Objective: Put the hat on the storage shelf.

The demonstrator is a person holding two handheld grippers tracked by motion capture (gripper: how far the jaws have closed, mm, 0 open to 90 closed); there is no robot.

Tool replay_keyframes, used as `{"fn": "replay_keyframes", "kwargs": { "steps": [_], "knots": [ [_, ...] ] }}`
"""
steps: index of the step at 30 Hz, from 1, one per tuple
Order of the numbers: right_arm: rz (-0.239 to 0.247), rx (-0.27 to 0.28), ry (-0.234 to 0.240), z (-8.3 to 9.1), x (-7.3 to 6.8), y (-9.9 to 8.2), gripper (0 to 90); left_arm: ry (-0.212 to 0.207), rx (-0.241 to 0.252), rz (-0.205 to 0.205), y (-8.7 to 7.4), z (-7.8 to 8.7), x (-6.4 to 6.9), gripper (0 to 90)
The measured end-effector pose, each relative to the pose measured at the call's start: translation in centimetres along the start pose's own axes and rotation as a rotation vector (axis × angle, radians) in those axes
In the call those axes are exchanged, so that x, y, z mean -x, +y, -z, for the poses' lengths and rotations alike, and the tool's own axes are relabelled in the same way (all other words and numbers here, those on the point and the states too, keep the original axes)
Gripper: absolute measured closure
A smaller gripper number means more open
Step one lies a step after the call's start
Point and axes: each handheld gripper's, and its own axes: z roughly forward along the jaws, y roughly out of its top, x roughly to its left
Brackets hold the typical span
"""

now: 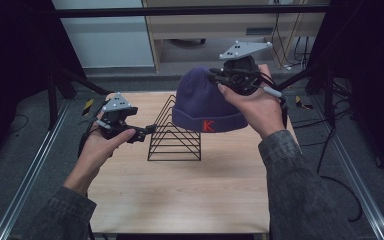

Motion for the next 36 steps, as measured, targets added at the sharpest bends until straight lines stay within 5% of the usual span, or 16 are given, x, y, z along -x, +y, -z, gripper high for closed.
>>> {"fn": "replay_keyframes", "kwargs": {
  "steps": [12, 19, 26, 36],
  "knots": [
    [-0.020, 0.022, 0.033, -2.3, -1.1, 1.7, 82.1, -0.033, -0.007, 0.022, 0.7, -1.0, -0.1, 10.2],
    [-0.004, 0.019, 0.048, -3.2, -2.2, 2.4, 82.1, 0.015, 0.017, 0.026, 0.3, -1.0, -0.8, 10.4],
    [0.012, 0.009, 0.060, -4.4, -3.0, 2.6, 82.0, -0.016, 0.033, 0.072, -0.3, -0.5, -1.3, 9.8],
    [0.018, 0.000, 0.064, -5.8, -3.5, 3.3, 82.1, -0.036, 0.022, 0.069, -1.0, -0.7, -1.6, 7.6]
  ]
}}
